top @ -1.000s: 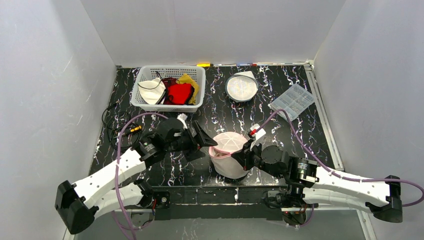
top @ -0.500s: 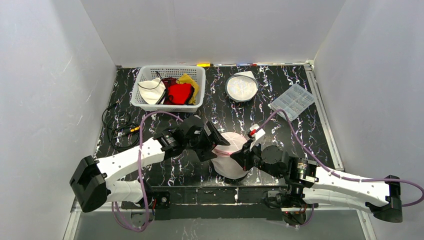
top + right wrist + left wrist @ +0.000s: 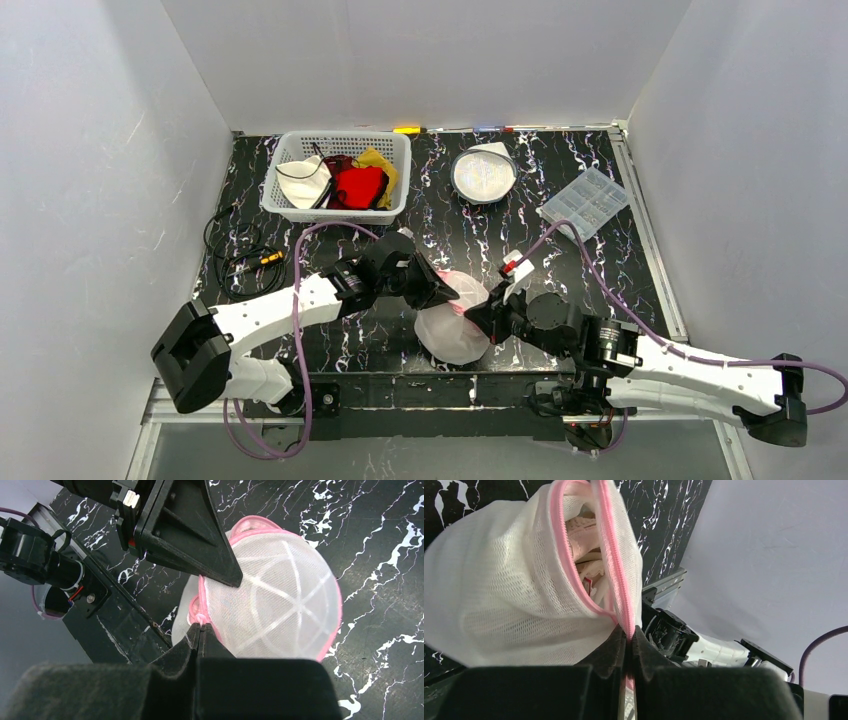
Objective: Unzip the laundry bag and remove the bra
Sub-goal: Unzip the laundry bag at the center of the board.
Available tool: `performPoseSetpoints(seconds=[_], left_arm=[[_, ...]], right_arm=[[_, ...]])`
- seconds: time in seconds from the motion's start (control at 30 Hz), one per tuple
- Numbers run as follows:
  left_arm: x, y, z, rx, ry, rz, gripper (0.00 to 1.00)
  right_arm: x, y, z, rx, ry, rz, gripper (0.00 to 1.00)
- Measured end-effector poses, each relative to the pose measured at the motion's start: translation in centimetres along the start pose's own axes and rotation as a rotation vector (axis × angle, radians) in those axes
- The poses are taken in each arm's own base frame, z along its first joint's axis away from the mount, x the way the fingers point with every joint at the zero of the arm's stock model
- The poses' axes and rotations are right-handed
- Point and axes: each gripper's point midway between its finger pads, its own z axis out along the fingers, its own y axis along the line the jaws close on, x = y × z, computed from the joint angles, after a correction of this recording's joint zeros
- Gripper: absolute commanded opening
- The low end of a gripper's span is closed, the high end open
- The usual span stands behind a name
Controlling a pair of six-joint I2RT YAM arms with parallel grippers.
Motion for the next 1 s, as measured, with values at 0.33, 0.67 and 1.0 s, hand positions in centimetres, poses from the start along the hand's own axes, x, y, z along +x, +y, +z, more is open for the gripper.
performPoseSetpoints(seconds=[0.33, 0.67, 1.0], left_arm=[[-0.1, 0.0, -0.8, 0.015, -0.022, 0.027, 0.0], [-0.7, 0.6, -1.9, 0.027, -0.068, 0.024, 0.0], [-1.8, 1.9, -3.2, 0.004, -0.133, 0.009, 0.0]], right_arm=[[0.0, -0.4, -0.5, 0.015, -0.004, 0.012, 0.01], [0.0, -0.8, -1.0, 0.031, -0.007, 0.035, 0.01], [0.7, -1.9, -1.5, 0.073, 0.014, 0.03, 0.01]])
